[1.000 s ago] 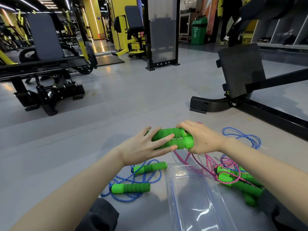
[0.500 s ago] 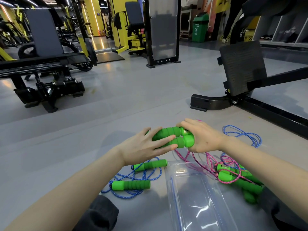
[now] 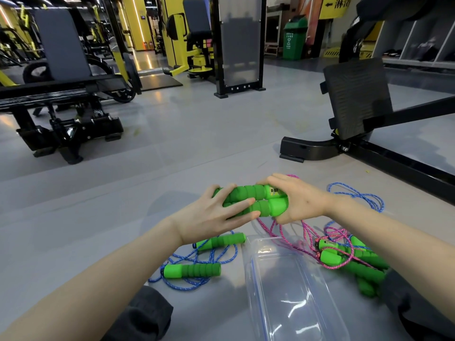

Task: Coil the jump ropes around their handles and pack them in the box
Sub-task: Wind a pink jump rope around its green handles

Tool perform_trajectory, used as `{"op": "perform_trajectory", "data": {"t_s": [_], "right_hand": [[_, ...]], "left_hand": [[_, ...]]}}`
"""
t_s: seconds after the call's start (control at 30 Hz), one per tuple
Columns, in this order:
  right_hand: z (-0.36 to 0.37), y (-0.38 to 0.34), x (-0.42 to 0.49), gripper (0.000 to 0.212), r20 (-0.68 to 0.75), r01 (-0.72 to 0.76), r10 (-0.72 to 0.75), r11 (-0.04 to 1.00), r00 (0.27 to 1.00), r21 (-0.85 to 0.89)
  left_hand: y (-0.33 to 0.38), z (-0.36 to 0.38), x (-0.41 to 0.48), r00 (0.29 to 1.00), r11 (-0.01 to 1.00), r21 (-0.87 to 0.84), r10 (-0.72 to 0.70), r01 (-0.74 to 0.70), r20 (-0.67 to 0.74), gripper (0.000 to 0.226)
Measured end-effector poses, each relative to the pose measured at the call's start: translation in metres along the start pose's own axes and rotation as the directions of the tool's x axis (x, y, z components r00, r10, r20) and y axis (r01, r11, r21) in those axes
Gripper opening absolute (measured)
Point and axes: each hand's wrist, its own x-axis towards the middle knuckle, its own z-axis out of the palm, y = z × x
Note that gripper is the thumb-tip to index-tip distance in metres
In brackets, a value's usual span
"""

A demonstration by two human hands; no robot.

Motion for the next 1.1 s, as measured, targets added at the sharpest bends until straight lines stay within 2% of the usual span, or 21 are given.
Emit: {"op": "perform_trajectory", "data": {"t_s": [0.03,0.07,0.13,0.23,0.33,0.37,0.43,0.47,0.5,0.53,0.6,0.63,0.67,0.73,0.8,0.87,1.03,1.1], "right_hand": [[-0.004,-0.004,0.000,0.066,0.048,-0.091,0.084,0.980,0.995,0.177],[-0.008,-0.007,-0.001,0.060,0.127,-0.202,0.165,0.900,0.978,0.388],[-0.014,-0.005,-0.001,0.053,0.256,-0.348,0.237,0.645,0.937,0.680],[-0.012,-0.002,-0.002,0.057,0.247,-0.345,0.274,0.405,0.929,0.847],[-0.002,-0.006,0.001,0.049,0.230,-0.307,0.365,0.171,0.902,0.936],[0.001,-0.006,0.003,0.046,0.210,-0.278,0.379,0.132,0.901,0.952],[0.006,-0.006,0.007,0.038,0.138,-0.225,0.436,0.153,0.889,0.962],[0.010,-0.005,0.008,0.035,0.090,-0.210,0.480,0.202,0.873,0.957],[0.013,-0.005,0.010,0.035,0.026,-0.217,0.532,0.299,0.847,0.929],[0.017,-0.006,0.010,0.035,-0.062,-0.244,0.570,0.443,0.819,0.863],[0.026,-0.010,0.010,0.035,-0.256,-0.298,0.545,0.727,0.799,0.619],[0.032,-0.014,0.010,0.036,-0.316,-0.305,0.491,0.818,0.812,0.488],[0.037,-0.018,0.009,0.038,-0.333,-0.311,0.447,0.867,0.830,0.390],[0.043,-0.025,0.011,0.036,-0.281,-0.342,0.423,0.892,0.861,0.296],[0.044,-0.033,0.015,0.027,-0.164,-0.387,0.434,0.887,0.886,0.252],[0.038,-0.041,0.019,0.027,-0.035,-0.418,0.432,0.888,0.901,0.193],[0.010,-0.046,0.020,0.026,0.200,-0.398,0.386,0.917,0.901,0.022],[-0.002,-0.042,0.018,0.018,0.251,-0.390,0.367,0.920,0.896,0.046]], "left_hand": [[-0.001,0.000,-0.002,1.000,1.000,0.002,0.016,-0.016,-0.011,0.040],[-0.001,-0.001,-0.003,0.999,1.000,0.001,0.029,-0.029,-0.022,0.038],[-0.001,-0.002,-0.006,0.998,0.999,-0.003,0.034,-0.034,-0.044,0.037],[-0.003,-0.003,-0.009,0.999,1.000,0.015,0.020,-0.019,-0.048,0.041],[-0.006,-0.003,-0.010,0.998,0.999,0.040,-0.023,0.025,-0.053,0.043],[-0.007,-0.004,-0.010,0.998,0.998,0.050,-0.042,0.045,-0.053,0.044],[-0.009,-0.004,-0.009,0.992,0.992,0.062,-0.108,0.111,-0.060,0.047],[-0.011,-0.004,-0.008,0.986,0.985,0.063,-0.155,0.159,-0.069,0.049],[-0.013,-0.004,-0.008,0.975,0.975,0.066,-0.206,0.212,-0.081,0.051],[-0.015,-0.004,-0.007,0.963,0.962,0.071,-0.255,0.262,-0.091,0.053],[-0.018,-0.002,-0.008,0.945,0.942,0.100,-0.310,0.320,-0.104,0.054],[-0.020,-0.002,-0.008,0.945,0.939,0.119,-0.310,0.321,-0.108,0.053],[-0.022,-0.002,-0.009,0.950,0.941,0.139,-0.294,0.307,-0.107,0.051],[-0.025,-0.003,-0.012,0.966,0.951,0.175,-0.242,0.254,-0.086,0.046],[-0.027,-0.004,-0.015,0.979,0.957,0.202,-0.199,0.206,-0.053,0.044],[-0.025,-0.002,-0.018,0.982,0.957,0.222,-0.187,0.186,-0.016,0.044],[-0.025,-0.006,-0.021,0.983,0.965,0.219,-0.165,0.144,0.084,0.059],[-0.024,-0.006,-0.022,0.983,0.967,0.218,-0.157,0.132,0.100,0.060]]}}
